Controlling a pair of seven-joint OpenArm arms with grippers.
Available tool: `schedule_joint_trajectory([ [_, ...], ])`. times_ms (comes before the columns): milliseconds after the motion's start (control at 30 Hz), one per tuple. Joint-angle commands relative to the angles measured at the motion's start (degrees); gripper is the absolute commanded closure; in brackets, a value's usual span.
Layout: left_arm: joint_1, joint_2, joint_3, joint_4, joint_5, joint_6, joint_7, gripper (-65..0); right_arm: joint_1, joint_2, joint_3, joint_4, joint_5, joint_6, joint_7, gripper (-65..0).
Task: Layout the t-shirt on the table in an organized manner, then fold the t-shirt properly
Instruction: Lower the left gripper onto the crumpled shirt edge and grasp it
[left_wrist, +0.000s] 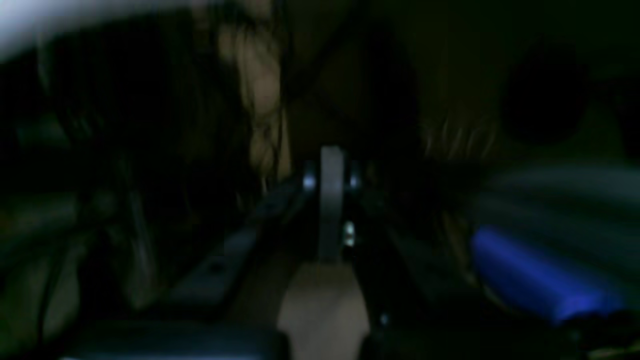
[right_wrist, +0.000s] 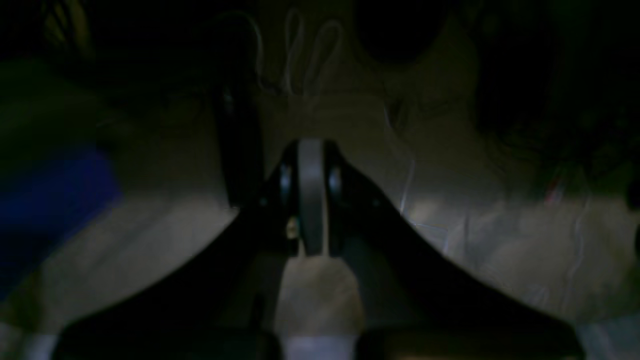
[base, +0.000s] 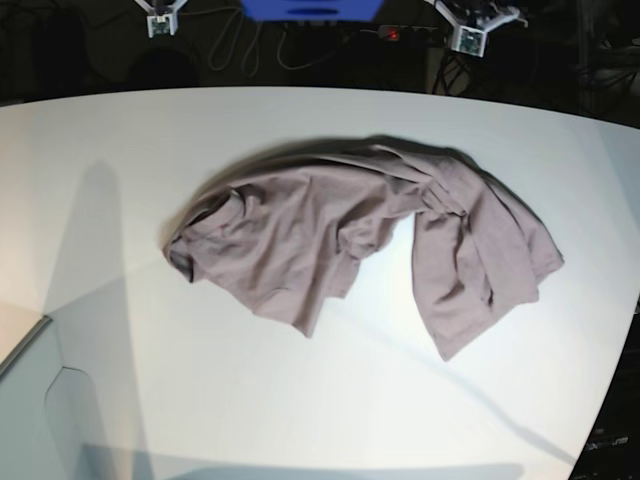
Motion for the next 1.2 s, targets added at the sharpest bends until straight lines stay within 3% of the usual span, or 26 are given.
schedule_joint_trajectory([
  [0, 1.75, 0.06, 0.03, 3.01, 0.05, 0.12, -0.35, -0.4, -1.80, 0.30, 0.06, 3.40, 0.03, 0.10, 0.51, 0.0],
  [200, 2.45, -1.34, -0.06, 15.50, 0.05, 0.12, 0.62, -0.6, -6.90, 0.12, 2.43, 19.31, 0.03, 0.10, 0.59, 0.0],
  [300, -1.68, -0.99, -0.06, 19.63, 0.05, 0.12, 8.79, -1.5, -7.16, 0.12, 3.48, 24.15, 0.03, 0.10, 0.59, 0.0],
  [400, -7.13, -0.46, 0.03, 21.91, -0.03, 0.12, 18.46, -9.6, -6.90, 0.21, 3.75, 27.58, 0.03, 0.10, 0.59, 0.0],
  [533, -13.02, 2.35, -1.82, 21.91, -0.03, 0.12, 22.07, -21.2, -6.64, 0.30, 3.31, 30.74, 0.03, 0.10, 1.21, 0.0],
  [667, -18.64, 4.64, -5.95, 21.91, -0.03, 0.12, 22.42, -22.1, -4.44, 0.30, 3.57, 31.36, 0.03, 0.19, 1.30, 0.0],
  [800, -25.06, 4.72, -9.55, 21.65, -0.03, 0.12, 25.59, -22.8, -2.68, 0.38, 3.48, 31.44, 0.03, 0.28, 1.30, 0.0],
  [1000, -35.96, 4.72, -14.47, 17.52, -0.03, 0.12, 34.46, -42.6, -1.89, 1.00, 2.69, 31.44, 0.03, 0.28, 0.77, 0.0],
  [1167, -42.91, 2.96, -15.62, 8.64, -4.87, 0.03, 35.70, -43.2, -1.80, 0.38, 2.34, 31.44, 0.03, 0.28, 1.03, 0.0],
])
